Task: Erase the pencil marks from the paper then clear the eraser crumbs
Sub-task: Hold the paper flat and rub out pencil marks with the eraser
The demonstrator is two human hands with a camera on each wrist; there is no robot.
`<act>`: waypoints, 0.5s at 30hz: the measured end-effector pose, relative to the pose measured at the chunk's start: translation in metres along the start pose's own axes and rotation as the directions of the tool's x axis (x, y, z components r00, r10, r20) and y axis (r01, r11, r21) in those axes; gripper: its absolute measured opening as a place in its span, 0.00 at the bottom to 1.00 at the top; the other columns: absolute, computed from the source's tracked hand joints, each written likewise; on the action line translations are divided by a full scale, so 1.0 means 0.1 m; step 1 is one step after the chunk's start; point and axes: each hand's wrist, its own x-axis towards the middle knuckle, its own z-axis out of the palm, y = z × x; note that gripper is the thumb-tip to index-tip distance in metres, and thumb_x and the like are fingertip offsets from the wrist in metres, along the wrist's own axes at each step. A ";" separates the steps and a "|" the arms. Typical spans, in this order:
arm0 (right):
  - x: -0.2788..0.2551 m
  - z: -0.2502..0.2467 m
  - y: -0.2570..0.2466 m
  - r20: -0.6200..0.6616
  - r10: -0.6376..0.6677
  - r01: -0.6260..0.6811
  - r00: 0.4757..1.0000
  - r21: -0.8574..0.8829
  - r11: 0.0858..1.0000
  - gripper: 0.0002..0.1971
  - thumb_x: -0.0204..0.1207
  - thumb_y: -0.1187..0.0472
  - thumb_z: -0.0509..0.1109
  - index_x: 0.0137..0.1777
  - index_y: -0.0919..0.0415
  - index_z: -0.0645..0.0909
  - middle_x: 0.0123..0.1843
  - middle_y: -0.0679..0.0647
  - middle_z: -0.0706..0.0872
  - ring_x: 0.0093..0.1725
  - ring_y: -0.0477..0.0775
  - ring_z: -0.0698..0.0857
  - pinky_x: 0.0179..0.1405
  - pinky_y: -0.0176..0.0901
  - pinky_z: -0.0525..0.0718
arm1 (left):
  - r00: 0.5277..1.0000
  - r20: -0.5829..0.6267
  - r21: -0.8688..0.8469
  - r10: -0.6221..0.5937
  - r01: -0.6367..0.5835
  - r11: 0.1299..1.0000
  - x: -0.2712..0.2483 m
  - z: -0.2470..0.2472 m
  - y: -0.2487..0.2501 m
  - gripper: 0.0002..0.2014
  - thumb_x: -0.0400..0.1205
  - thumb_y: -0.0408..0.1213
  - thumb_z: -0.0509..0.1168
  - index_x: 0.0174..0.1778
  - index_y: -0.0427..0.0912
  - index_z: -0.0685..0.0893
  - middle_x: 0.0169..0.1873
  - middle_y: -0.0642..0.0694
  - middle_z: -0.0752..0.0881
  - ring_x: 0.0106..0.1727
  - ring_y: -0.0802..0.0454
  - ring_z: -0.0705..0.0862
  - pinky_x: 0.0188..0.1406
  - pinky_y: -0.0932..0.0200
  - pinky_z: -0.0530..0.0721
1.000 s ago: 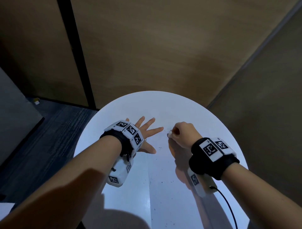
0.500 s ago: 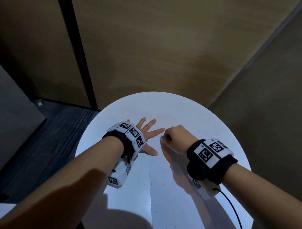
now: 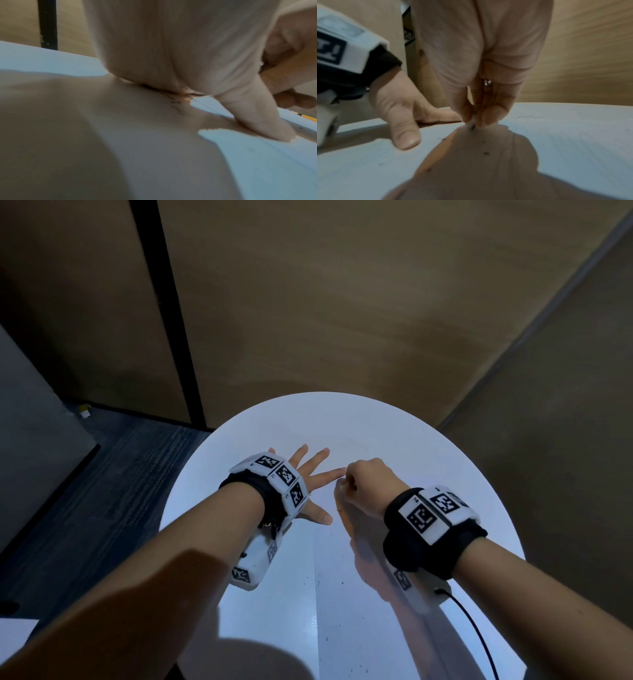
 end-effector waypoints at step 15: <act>0.01 -0.04 -0.04 -0.017 0.004 -0.004 1.000 -0.007 1.000 0.12 0.83 0.60 0.56 0.46 0.65 0.79 0.44 0.60 0.79 0.41 0.57 0.77 0.35 0.40 0.71 | 1.000 0.001 0.010 0.008 -0.008 1.000 0.02 0.02 -0.03 0.47 0.69 0.76 0.57 0.75 0.74 0.31 0.78 0.60 0.26 0.81 0.45 0.28 0.71 0.23 0.37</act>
